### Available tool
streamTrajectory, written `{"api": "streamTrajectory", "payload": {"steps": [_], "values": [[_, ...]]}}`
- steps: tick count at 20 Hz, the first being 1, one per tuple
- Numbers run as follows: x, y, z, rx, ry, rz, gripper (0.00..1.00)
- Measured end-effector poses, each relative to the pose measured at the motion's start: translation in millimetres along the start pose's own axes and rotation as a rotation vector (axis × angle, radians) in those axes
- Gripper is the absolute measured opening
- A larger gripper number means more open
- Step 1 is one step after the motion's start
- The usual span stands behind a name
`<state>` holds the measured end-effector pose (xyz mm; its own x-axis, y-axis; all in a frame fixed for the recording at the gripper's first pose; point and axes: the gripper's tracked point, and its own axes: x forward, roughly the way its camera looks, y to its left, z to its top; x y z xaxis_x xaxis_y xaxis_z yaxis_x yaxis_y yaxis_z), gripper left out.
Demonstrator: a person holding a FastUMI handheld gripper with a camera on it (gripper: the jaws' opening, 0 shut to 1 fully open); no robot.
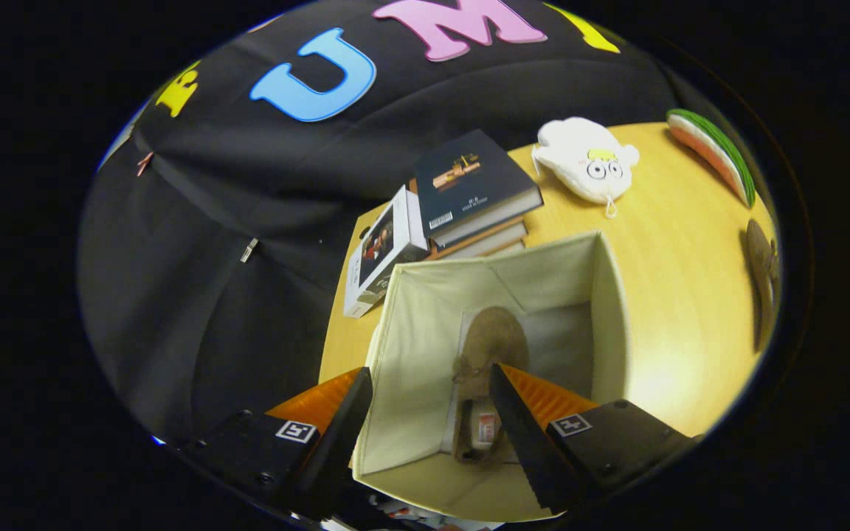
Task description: Open the storage box then place both shoes into the box .Put the left shoe in first, then the right shoe, with the right side of both shoes facing outward in a uniform manner.
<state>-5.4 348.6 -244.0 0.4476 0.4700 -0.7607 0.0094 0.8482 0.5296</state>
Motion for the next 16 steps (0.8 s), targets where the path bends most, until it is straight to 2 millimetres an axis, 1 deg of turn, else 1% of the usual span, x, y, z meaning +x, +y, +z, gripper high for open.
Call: {"api": "streamTrajectory", "payload": {"steps": [2,4,5,6,7,8,11,13,14,15,16], "values": [[-27,-8,17,-0.059,-0.045,-0.006,0.98],[-53,-22,30,-0.084,-0.073,-0.021,0.98],[-70,-33,37,-0.088,-0.092,-0.034,0.98],[-90,-47,43,-0.091,-0.115,-0.05,0.98],[-106,-63,50,-0.09,-0.139,-0.073,0.98],[-120,-81,55,-0.093,-0.158,-0.103,0.98],[-157,-146,56,-0.106,-0.164,-0.22,0.98],[-175,-189,61,-0.088,-0.175,-0.279,0.98],[-181,-207,61,-0.08,-0.177,-0.298,0.98],[-187,-229,62,-0.086,-0.18,-0.331,0.98],[-194,-257,60,-0.1,-0.173,-0.375,0.99]]}}
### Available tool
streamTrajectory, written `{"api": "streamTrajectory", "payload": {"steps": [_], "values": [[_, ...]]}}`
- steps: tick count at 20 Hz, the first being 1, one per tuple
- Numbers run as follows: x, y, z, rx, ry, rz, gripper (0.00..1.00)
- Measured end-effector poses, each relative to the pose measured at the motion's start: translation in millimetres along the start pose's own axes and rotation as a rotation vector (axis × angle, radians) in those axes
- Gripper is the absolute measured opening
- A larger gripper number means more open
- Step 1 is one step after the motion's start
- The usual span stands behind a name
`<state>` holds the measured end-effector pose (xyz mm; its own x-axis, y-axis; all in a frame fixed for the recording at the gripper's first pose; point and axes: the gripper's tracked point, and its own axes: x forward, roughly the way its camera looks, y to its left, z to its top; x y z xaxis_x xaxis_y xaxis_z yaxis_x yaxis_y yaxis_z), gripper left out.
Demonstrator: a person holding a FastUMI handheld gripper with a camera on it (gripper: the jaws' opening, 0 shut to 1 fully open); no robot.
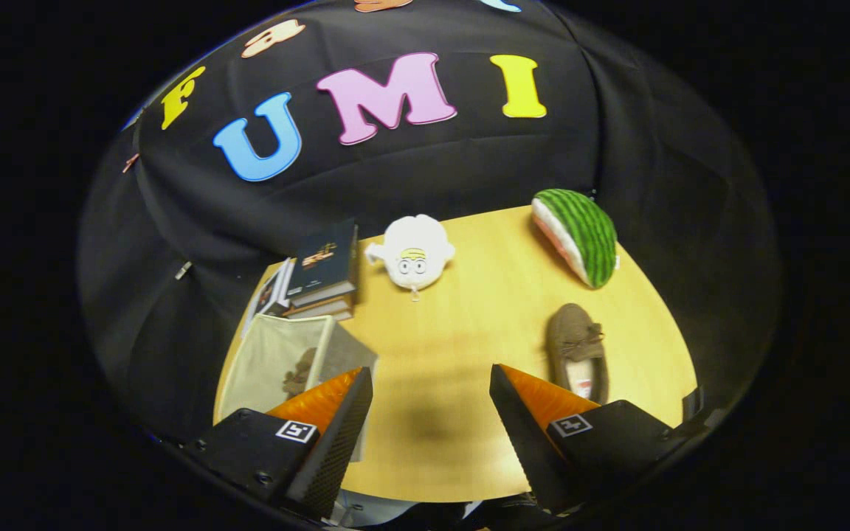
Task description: Open the storage box then place both shoes into the box .Put the left shoe in first, then the right shoe, with the right side of both shoes facing outward in a uniform manner.
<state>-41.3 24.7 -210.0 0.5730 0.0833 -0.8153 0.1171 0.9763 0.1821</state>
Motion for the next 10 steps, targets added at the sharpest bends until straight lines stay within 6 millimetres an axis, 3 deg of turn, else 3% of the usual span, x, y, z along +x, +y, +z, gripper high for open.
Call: {"api": "streamTrajectory", "payload": {"steps": [6,10], "values": [[21,-112,-27,-0.099,0.072,-0.118,0.99],[53,-173,-47,-0.121,0.157,-0.15,0.99]]}}
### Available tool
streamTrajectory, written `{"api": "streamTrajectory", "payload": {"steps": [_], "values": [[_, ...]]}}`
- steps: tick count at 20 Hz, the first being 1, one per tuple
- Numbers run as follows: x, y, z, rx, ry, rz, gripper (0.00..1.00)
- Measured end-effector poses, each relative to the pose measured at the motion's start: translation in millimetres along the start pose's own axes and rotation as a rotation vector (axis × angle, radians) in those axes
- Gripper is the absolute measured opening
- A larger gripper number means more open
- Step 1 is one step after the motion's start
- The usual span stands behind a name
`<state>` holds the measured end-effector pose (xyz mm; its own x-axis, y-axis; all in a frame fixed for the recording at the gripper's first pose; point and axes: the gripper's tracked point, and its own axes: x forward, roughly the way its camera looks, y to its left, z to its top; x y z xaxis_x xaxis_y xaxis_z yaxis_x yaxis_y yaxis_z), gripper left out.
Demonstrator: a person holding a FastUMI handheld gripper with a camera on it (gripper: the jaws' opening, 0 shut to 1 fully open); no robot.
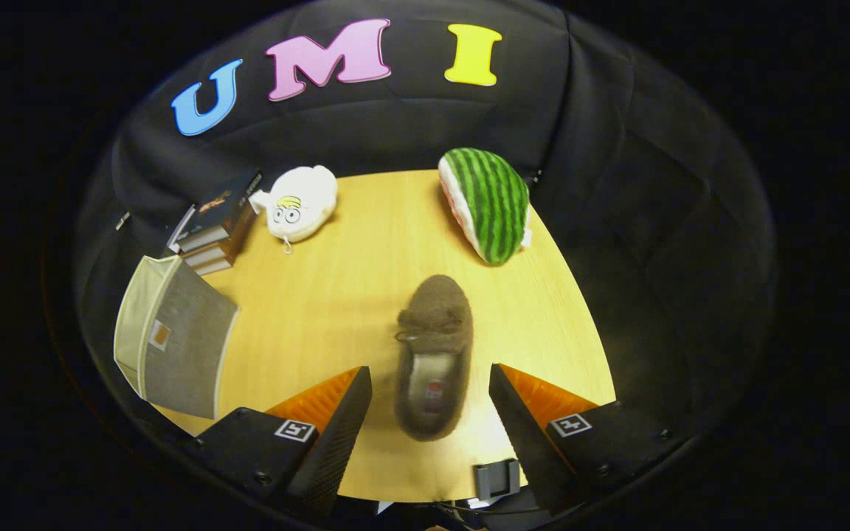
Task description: Open the storage box then place both shoes into the box .Put the left shoe in first, then the right shoe, with the right side of both shoes facing outward in a uniform manner.
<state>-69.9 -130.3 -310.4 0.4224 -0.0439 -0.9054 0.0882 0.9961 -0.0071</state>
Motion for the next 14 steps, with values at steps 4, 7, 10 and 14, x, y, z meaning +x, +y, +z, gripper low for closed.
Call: {"api": "streamTrajectory", "payload": {"steps": [4,7,10,14], "values": [[42,-31,-17,-0.045,0.068,-0.003,0.99],[74,-41,-24,-0.062,0.11,0.016,0.97],[101,-49,-28,-0.069,0.139,0.015,0.98],[116,-46,-28,0.017,0.174,0.077,0.98]]}}
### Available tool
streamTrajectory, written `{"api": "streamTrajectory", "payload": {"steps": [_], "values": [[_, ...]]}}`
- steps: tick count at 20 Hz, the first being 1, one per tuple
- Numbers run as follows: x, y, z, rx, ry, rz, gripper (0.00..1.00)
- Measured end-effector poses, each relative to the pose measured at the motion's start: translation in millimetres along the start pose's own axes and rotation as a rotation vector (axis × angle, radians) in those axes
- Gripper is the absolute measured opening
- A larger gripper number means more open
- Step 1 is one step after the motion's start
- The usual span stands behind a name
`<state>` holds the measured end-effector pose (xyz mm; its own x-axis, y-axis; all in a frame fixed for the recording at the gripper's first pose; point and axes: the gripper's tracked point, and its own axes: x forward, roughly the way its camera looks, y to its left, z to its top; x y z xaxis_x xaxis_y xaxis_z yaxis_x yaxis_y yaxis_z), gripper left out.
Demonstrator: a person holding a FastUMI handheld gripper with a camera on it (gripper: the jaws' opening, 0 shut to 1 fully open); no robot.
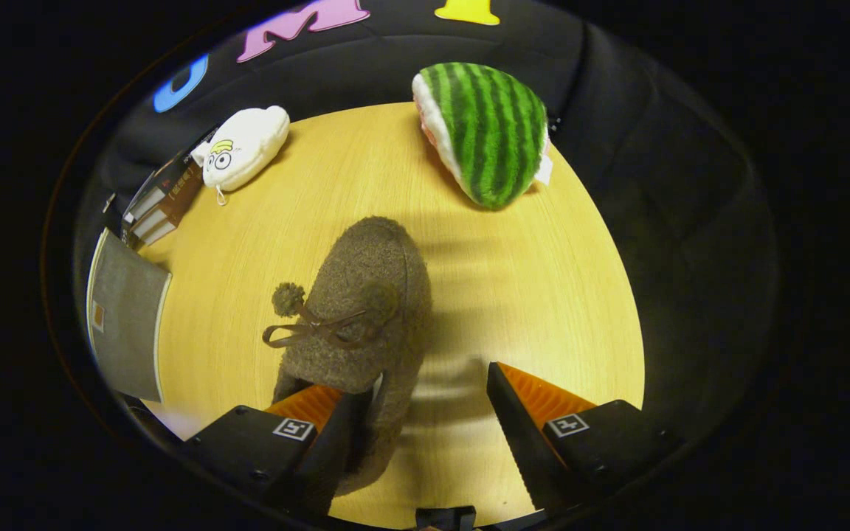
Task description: Open the storage box then place both shoes into the box .Put the left shoe in first, then the right shoe, with the right side of both shoes facing outward in a uniform manner.
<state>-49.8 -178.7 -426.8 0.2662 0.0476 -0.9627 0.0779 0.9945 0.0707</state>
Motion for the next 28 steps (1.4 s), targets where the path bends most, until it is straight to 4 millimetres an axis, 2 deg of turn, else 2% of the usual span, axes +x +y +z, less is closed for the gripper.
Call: {"api": "streamTrajectory", "payload": {"steps": [2,3,6,8,10,13,17,20,24,28], "values": [[4,1,-2,0.033,0.017,0.041,0.96],[5,8,-2,0.071,0.028,0.083,0.96],[8,20,-4,0.169,0.068,0.143,0.5],[8,21,-4,0.152,0.065,0.141,0.31],[7,18,-2,0.14,0.059,0.133,0.25],[9,18,0,0.128,0.052,0.134,0.08],[1,19,-4,0.123,0.055,0.126,0.05],[-17,27,2,0.135,0.029,0.127,0.05],[-52,53,15,0.172,-0.003,0.153,0.05],[-89,87,38,0.166,-0.088,0.153,0.05]]}}
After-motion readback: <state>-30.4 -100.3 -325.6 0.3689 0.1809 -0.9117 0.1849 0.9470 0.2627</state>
